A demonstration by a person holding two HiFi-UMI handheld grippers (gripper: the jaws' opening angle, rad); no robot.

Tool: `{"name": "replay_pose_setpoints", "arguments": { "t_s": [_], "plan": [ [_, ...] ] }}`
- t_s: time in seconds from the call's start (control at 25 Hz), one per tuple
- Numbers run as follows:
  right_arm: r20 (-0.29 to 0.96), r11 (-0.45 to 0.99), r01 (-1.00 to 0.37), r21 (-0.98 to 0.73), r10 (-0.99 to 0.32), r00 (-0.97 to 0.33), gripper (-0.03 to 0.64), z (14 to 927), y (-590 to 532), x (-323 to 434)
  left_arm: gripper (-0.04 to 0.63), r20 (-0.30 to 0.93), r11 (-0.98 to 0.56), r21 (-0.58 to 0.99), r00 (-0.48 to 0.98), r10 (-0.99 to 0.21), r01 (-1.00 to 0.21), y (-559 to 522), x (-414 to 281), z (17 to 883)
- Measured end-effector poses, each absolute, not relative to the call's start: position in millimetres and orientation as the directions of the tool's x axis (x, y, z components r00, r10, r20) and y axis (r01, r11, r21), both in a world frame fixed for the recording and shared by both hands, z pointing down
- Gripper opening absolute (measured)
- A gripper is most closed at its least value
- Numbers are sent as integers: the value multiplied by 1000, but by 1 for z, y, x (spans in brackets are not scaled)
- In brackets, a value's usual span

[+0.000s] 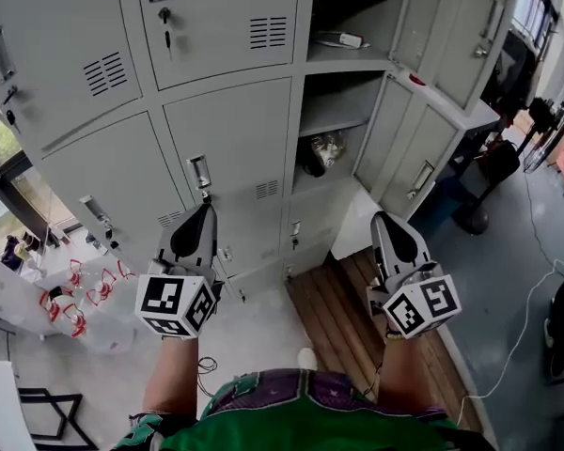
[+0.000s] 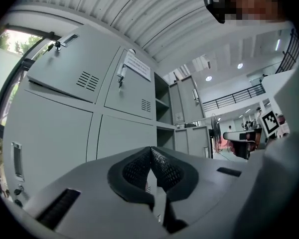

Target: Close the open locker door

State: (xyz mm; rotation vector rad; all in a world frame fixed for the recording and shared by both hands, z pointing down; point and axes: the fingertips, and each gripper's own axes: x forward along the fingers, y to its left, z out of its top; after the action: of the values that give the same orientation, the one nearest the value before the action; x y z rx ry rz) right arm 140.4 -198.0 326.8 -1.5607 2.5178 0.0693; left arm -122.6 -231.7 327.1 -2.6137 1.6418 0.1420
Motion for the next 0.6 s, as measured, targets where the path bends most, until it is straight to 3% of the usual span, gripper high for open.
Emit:
{"name": "replay_pose_setpoints", "arguments": {
  "t_s": [0.2, 0.28, 0.48, 0.6],
  "plan": [
    [-186, 402, -915, -28, -902, -390, 5, 321, -189, 151, 20, -96, -496, 13, 493, -865, -868, -234, -103, 330],
    [-181, 402, -916, -11, -902, -393, 60, 319, -186, 151, 20, -90, -516, 14, 513, -854, -857, -234, -98, 331],
    [-178, 383, -922, 52, -905, -386, 294, 313, -181, 149, 20, -83, -544, 8, 541, -837, -839, -233, -90, 333],
    [-194, 357, -932, 60, -912, -361, 486, 307, -180, 154, 20, -86, -563, 6, 561, -824, -826, -232, -84, 332]
  ]
}}
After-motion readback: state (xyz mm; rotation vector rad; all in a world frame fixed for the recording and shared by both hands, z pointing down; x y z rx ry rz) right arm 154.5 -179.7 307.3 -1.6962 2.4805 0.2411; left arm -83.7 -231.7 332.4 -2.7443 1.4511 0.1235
